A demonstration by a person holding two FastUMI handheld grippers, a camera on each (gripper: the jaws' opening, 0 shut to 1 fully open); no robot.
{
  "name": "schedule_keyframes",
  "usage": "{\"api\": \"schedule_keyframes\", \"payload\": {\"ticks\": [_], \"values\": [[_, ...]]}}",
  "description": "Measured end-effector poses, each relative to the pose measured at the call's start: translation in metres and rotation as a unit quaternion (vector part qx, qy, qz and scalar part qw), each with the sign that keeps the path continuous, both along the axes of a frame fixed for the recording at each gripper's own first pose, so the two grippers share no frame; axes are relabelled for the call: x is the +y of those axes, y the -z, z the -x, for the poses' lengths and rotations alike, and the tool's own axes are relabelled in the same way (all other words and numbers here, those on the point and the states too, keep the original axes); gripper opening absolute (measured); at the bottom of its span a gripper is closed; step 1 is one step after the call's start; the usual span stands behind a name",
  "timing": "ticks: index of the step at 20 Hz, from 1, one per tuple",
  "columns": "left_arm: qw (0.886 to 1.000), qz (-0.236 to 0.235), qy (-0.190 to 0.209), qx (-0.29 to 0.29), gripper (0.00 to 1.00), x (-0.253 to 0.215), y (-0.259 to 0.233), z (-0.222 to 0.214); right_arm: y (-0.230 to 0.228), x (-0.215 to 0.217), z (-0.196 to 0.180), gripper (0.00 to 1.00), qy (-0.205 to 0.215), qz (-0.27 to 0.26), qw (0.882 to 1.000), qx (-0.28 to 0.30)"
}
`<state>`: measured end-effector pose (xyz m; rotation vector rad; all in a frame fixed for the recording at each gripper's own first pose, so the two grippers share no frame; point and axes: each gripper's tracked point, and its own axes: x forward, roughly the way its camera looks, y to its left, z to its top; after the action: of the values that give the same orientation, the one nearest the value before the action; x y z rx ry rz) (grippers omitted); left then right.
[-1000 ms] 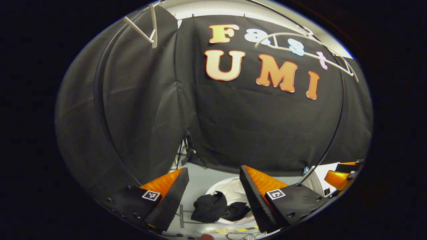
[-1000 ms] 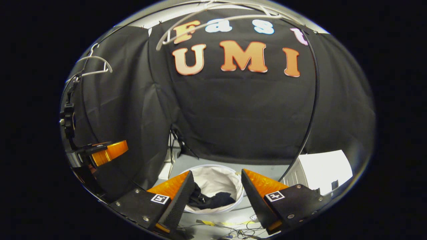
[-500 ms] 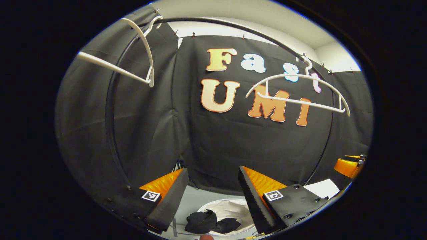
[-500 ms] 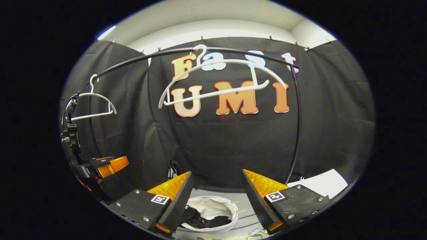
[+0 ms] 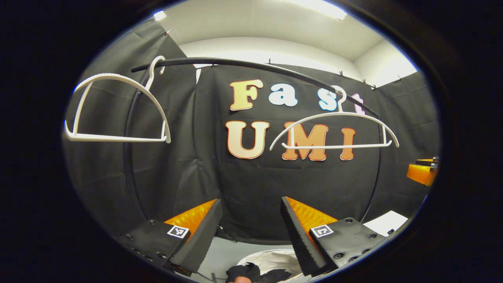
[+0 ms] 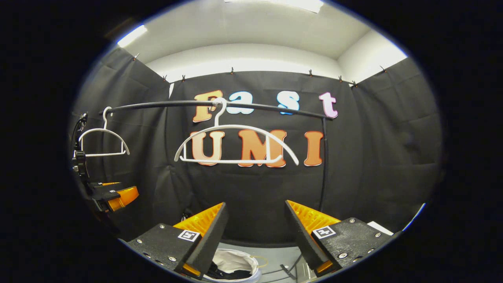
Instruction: Grasp the clothes on the hanger with both hands and then place them into the laundry hamper below.
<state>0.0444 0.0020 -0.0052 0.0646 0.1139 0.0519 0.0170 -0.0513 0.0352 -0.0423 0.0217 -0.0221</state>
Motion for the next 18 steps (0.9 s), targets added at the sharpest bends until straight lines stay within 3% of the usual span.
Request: {"api": "schedule_keyframes", "payload": {"ticks": [1, 4, 5, 6, 9, 10, 14, 18], "values": [[1.0, 0.006, 0.001, -0.005, 0.94, -0.002, -0.004, 0.0, -0.003, -0.005, 0.002, 0.97, 0.005, 0.002, 1.0, -0.004], [1.0, 0.02, 0.01, -0.017, 0.94, -0.011, -0.013, -0.001, -0.011, -0.017, 0.009, 0.97, 0.016, 0.003, 1.0, -0.015], [1.0, 0.02, 0.013, -0.02, 0.94, -0.012, -0.016, -0.001, -0.012, -0.019, 0.011, 0.89, 0.019, 0.003, 1.0, -0.018], [0.999, 0.019, 0.016, -0.023, 0.94, -0.013, -0.02, -0.001, -0.014, -0.022, 0.013, 0.97, 0.022, 0.002, 1.0, -0.021], [0.999, 0.005, 0.013, -0.032, 0.93, -0.013, -0.024, 0.001, -0.019, -0.026, 0.02, 0.97, 0.024, -0.002, 0.999, -0.024], [0.999, 0.003, 0.014, -0.034, 0.94, -0.014, -0.025, 0.001, -0.02, -0.026, 0.02, 0.89, 0.024, -0.003, 0.999, -0.026], [0.999, 0.008, 0.016, -0.032, 0.96, -0.015, -0.024, 0.002, -0.02, -0.026, 0.018, 0.89, 0.023, -0.009, 0.999, -0.029], [0.999, 0.004, 0.012, -0.032, 0.93, -0.014, -0.022, 0.002, -0.01, -0.028, 0.011, 0.89, 0.026, -0.013, 0.999, -0.021]]}}
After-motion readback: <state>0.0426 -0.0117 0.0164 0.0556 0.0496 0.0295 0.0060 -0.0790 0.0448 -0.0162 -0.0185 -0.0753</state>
